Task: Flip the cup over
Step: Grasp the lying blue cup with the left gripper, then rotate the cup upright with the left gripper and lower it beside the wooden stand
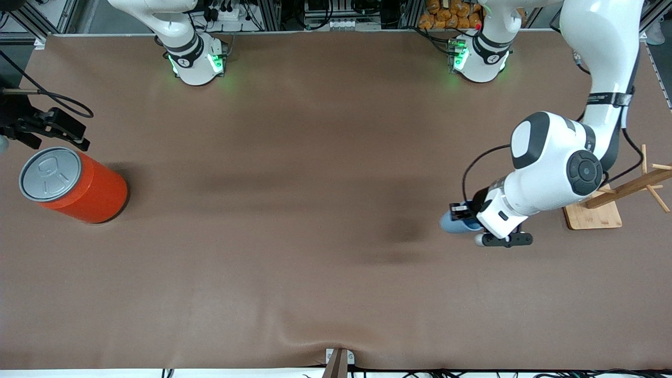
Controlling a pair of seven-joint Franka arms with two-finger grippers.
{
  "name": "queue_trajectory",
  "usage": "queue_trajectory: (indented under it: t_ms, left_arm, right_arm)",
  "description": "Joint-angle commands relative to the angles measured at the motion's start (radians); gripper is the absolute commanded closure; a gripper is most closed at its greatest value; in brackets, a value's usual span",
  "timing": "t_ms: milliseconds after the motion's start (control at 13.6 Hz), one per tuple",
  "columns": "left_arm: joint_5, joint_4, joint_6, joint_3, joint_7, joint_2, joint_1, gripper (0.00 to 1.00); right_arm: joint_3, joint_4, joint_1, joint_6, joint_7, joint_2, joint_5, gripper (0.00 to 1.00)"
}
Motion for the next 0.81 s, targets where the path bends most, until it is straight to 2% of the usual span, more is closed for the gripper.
queue_trajectory:
  t_ms: [0, 147, 440, 733]
  left_arm:
    - [0.063, -0.121, 0.046, -0.008, -0.013, -0.028, 0.076, 1.00]
    - [0.102, -0.202, 0.111, -0.003, -0.017, -0.043, 0.085, 1.00]
    - [0.256, -0.340, 0.241, -0.003, -0.043, -0.076, 0.129, 1.00]
    - [0.280, -0.347, 0.264, -0.003, -0.046, -0.065, 0.149, 1.00]
  right_arm:
    - [0.000, 0.027, 0.018, -0.003, 0.014, 0.025, 0.017, 0.00]
    - [-0.001, 0.025, 0.020, -0.015, 0.014, 0.024, 0.015, 0.00]
    - [-0.003, 0.024, 0.012, -0.014, 0.014, 0.025, 0.017, 0.00]
    - [0.000, 0.027, 0.026, -0.014, 0.011, 0.025, 0.008, 0.00]
